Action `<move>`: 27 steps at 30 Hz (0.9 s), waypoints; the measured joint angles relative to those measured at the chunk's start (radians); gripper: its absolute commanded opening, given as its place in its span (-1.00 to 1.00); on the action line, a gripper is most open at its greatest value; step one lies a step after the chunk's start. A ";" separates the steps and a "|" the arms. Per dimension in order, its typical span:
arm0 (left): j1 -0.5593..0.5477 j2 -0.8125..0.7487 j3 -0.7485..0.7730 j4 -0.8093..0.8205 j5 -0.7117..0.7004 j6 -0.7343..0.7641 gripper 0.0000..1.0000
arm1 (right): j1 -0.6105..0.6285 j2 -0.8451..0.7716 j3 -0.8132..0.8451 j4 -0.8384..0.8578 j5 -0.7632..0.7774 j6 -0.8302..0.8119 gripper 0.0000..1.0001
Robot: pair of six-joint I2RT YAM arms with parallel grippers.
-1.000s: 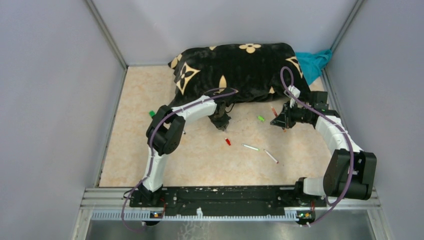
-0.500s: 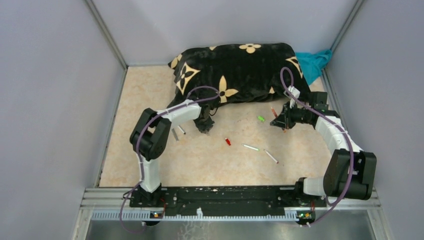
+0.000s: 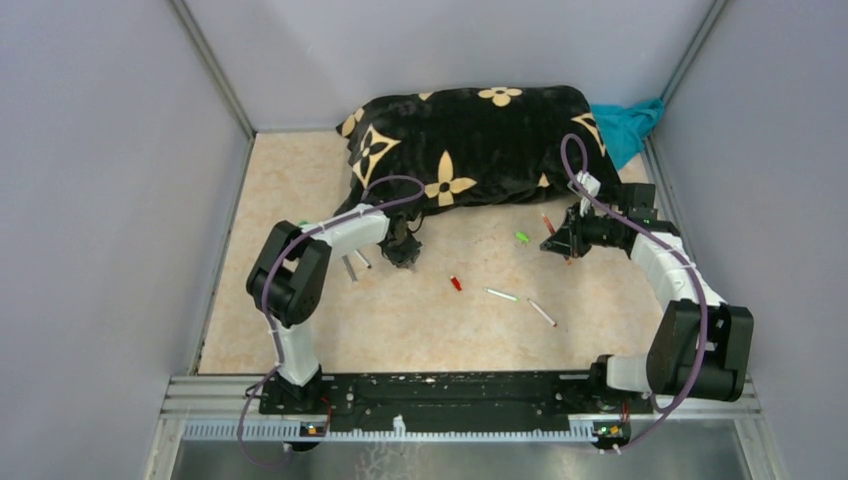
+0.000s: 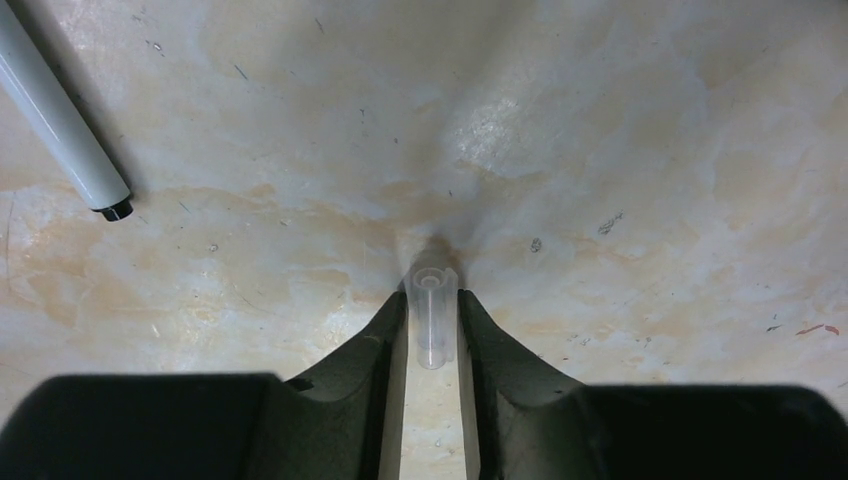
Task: Insert the pens into the pen caps
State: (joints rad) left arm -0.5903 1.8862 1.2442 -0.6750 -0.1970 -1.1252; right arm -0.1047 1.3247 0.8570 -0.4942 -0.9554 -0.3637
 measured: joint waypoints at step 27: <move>-0.004 -0.247 -0.389 0.464 0.139 0.178 -0.98 | 0.246 -0.019 0.120 -0.260 -0.045 -0.220 -1.00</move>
State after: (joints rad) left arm -0.5941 1.6390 0.8547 -0.2111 -0.0578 -0.9474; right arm 0.1417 1.3052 0.9768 -0.7540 -1.0008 -0.5842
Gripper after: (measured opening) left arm 0.155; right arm 0.079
